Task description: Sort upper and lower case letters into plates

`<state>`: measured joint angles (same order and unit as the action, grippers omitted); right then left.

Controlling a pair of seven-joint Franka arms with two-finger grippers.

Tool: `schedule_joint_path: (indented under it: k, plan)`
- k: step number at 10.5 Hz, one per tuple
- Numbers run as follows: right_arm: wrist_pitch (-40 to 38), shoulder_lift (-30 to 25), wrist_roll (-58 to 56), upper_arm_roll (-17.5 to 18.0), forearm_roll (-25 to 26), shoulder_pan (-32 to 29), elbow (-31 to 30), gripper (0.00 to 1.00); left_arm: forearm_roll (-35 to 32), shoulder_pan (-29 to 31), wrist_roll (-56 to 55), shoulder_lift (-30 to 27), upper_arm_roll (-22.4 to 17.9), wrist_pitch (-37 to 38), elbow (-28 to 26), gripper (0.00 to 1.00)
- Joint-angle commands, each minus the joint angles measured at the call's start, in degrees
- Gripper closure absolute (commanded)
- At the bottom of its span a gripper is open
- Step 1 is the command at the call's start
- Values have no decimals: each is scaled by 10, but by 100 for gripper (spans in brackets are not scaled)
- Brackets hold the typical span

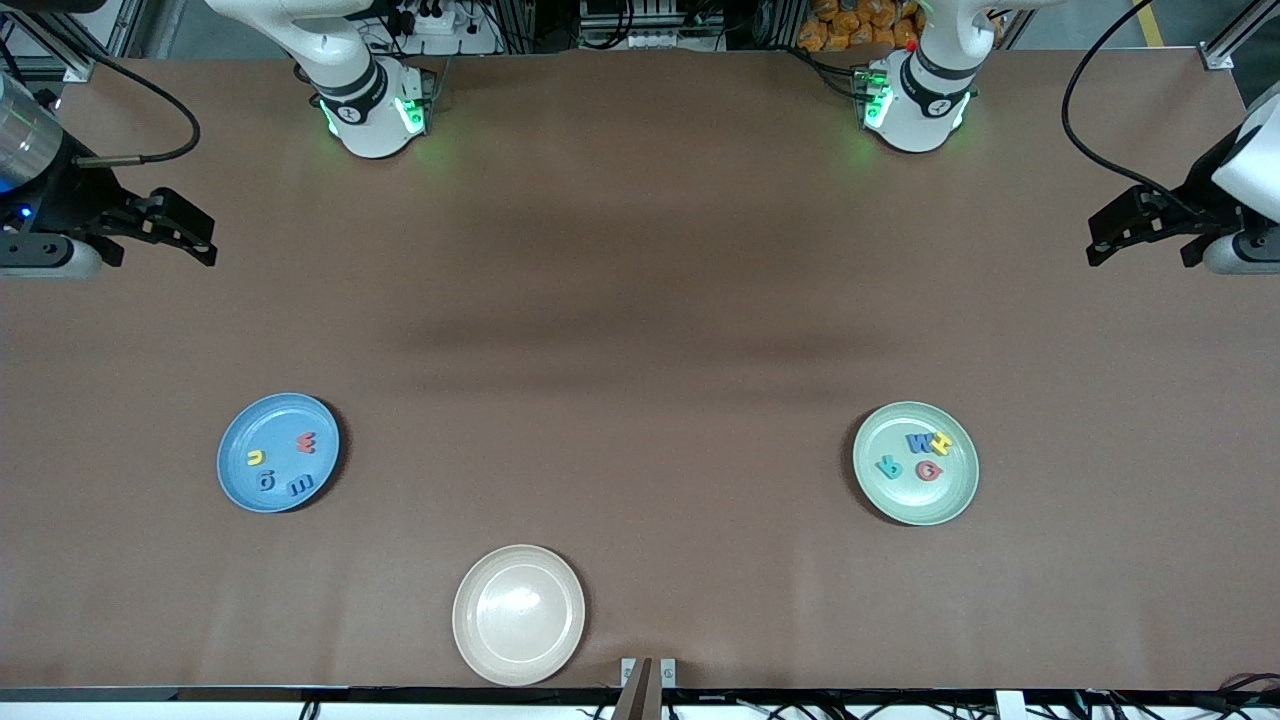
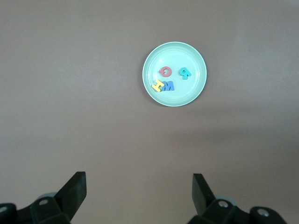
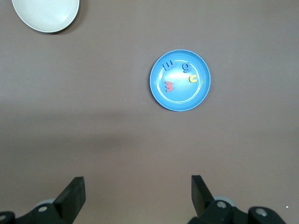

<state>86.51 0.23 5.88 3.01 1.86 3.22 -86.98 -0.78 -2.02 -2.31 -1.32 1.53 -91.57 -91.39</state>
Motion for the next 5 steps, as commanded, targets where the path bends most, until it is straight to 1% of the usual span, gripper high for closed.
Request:
schedule_joint_path:
  k: [1,5]
  plan:
    - [1,-5,7,1,0,-1,-6,0,7,0,8,22,-3,2,31,0]
    - [1,-5,7,1,-1,-1,-7,0,7,0,4,25,-3,2,31,0]
